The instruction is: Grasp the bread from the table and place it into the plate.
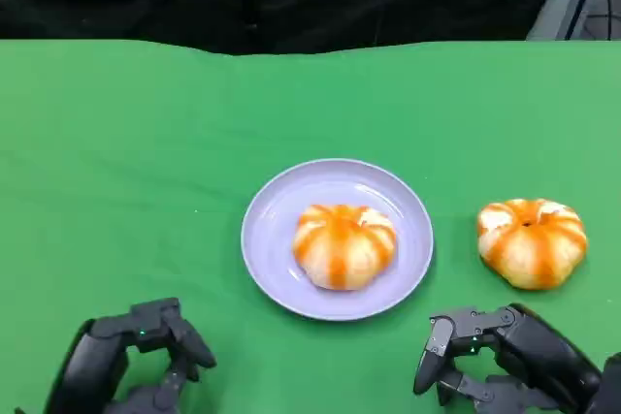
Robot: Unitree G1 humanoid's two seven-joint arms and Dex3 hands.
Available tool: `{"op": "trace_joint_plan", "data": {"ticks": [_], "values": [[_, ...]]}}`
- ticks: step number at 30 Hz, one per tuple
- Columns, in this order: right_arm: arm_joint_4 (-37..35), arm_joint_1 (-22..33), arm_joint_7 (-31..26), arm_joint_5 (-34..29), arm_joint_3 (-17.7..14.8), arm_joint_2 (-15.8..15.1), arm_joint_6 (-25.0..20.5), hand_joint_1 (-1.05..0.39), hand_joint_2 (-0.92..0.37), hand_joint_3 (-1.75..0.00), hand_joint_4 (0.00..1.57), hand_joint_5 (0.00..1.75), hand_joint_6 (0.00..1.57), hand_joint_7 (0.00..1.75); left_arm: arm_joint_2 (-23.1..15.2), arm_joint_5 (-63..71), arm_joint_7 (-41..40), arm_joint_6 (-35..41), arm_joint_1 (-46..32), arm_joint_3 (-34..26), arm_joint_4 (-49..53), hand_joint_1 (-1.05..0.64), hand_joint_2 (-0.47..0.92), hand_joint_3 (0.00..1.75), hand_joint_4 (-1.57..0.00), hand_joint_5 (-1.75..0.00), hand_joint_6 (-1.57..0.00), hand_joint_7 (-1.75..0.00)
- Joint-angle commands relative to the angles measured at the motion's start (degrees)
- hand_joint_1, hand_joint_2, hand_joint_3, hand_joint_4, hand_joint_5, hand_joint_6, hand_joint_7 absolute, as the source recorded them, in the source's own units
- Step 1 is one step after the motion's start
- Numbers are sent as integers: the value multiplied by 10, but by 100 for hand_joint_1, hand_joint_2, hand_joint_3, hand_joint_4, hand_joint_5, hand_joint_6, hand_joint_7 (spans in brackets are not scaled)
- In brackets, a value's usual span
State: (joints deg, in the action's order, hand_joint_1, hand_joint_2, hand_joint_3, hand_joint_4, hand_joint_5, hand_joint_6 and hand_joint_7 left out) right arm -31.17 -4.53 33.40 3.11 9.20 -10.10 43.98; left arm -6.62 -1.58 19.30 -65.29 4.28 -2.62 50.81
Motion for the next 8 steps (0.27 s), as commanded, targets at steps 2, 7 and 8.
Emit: {"op": "trace_joint_plan", "data": {"ticks": [2, 7, 8], "values": [[-1, -3, -2, 2, -6, -8, 1, -7, -92, -47, 73, 157, 80, 108, -10, 12, -18, -8, -7, 0, -3, 4, 53, 116, -81, -155, -88, -128], [0, -2, -2, 2, -6, -9, 0, -7, -92, -47, 73, 156, 80, 108, -12, 20, -24, -10, -6, 1, -2, 3, 52, 117, -81, -154, -88, -128], [0, -2, -3, 2, -6, -9, -1, -7, -92, -47, 73, 156, 80, 109, -12, 21, -25, -11, -5, 1, -1, 3, 51, 117, -81, -153, -88, -128]]}}
